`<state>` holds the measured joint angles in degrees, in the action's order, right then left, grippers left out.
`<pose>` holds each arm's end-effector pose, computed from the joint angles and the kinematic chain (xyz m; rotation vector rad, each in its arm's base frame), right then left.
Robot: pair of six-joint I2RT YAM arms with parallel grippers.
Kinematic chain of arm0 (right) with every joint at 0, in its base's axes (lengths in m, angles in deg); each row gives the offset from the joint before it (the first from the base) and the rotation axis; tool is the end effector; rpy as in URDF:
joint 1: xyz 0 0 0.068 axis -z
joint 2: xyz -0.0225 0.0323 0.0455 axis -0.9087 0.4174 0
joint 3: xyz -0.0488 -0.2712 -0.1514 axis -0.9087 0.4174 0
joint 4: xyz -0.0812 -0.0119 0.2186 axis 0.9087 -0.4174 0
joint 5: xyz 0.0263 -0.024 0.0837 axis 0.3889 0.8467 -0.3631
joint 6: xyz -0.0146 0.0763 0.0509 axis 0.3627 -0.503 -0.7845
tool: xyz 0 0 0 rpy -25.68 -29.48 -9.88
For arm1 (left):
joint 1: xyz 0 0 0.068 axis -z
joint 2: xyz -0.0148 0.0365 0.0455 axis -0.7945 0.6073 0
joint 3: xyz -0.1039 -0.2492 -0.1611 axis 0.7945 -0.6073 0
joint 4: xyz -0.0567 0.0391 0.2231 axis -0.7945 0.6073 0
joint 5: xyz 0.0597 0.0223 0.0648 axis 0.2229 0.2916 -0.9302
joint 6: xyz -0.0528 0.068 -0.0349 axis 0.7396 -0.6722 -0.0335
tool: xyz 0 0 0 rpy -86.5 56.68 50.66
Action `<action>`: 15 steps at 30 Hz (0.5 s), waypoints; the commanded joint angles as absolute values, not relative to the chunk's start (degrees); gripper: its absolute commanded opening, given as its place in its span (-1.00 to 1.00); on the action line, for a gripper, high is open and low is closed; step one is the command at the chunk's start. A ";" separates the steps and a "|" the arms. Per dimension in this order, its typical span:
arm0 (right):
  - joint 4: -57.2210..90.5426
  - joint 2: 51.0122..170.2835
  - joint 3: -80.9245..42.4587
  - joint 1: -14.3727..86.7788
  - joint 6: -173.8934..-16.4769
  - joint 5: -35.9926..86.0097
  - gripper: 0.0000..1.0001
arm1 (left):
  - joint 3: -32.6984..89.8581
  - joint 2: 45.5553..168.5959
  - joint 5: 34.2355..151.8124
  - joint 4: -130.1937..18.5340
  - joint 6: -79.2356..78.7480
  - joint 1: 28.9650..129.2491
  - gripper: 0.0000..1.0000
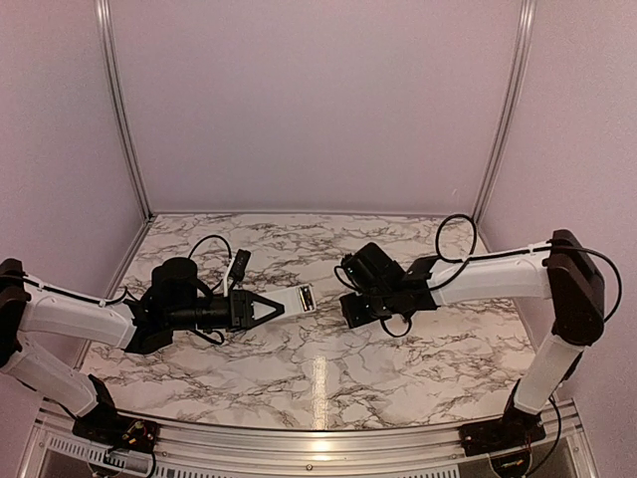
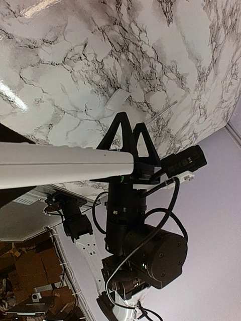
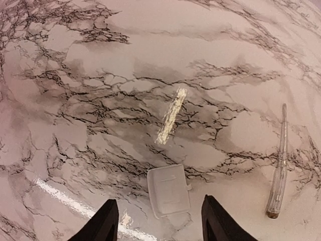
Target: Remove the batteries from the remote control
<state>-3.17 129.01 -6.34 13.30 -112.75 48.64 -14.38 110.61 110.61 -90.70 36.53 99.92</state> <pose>0.2411 0.2714 0.2061 -0.5005 2.4700 0.1815 0.1708 -0.2388 0.2564 0.3560 2.0462 -1.5244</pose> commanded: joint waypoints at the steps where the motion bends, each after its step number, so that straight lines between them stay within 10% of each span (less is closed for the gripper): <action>1: -1.01 123.41 -2.65 15.58 -112.25 47.85 0.14 | -13.29 111.62 110.45 -91.46 35.66 100.12 -1.00; 15: 4.03 110.10 10.45 20.11 -112.49 45.04 0.52 | -5.77 125.48 117.83 -88.96 34.98 100.15 -1.00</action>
<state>2.23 112.59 9.14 18.96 -112.25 45.73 -8.89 122.32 115.57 -90.65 36.34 99.92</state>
